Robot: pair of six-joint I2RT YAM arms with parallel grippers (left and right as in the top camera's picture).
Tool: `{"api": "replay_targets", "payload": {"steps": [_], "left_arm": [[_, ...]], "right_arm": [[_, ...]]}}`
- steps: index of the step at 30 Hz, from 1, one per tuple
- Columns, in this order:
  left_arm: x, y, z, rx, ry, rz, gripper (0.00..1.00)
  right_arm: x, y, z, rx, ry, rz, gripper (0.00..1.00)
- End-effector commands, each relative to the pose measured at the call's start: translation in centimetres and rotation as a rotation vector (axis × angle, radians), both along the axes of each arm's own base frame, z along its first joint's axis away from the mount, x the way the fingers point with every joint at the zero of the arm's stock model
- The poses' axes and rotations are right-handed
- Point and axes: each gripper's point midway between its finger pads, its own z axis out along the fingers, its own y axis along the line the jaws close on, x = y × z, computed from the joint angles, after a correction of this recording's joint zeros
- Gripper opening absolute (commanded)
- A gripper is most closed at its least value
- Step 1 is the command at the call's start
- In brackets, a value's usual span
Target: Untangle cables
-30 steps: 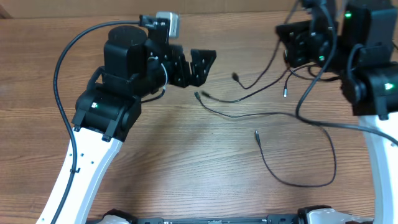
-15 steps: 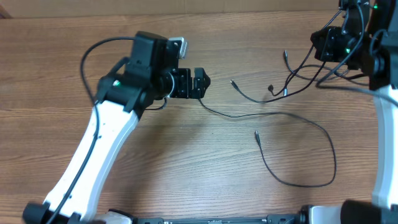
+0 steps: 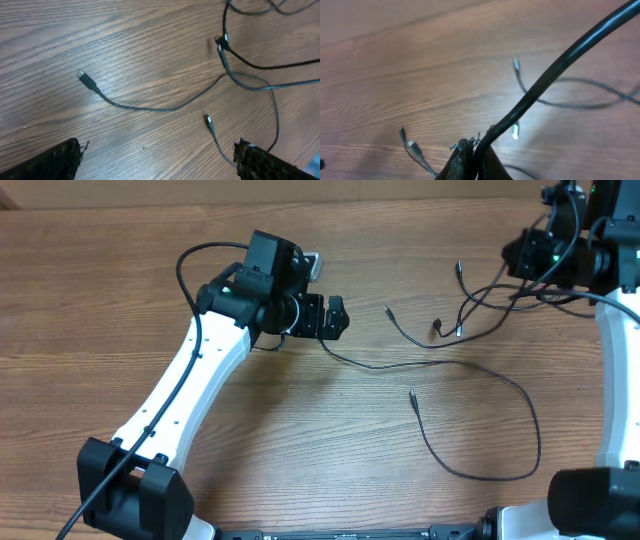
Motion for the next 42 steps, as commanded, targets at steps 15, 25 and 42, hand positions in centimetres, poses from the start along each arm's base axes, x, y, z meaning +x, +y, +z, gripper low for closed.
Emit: {"api": "replay_targets", "payload": {"steps": [15,25,42], "left_arm": [[-1.8,-0.3,5.0,0.279,-0.306,0.046,0.99],[-1.8,-0.3,5.0,0.279,-0.305,0.047,1.00],[-1.8,-0.3,5.0,0.279,-0.306,0.047,1.00]], "right_arm": [[-1.6,-9.3,-3.6,0.051,0.103,-0.218,0.04],[-2.6,-13.2,-5.7,-0.001,0.136,-0.323,0.04],[-4.4,-19.9,-8.4,0.021,0.182,-0.482,0.04]]}}
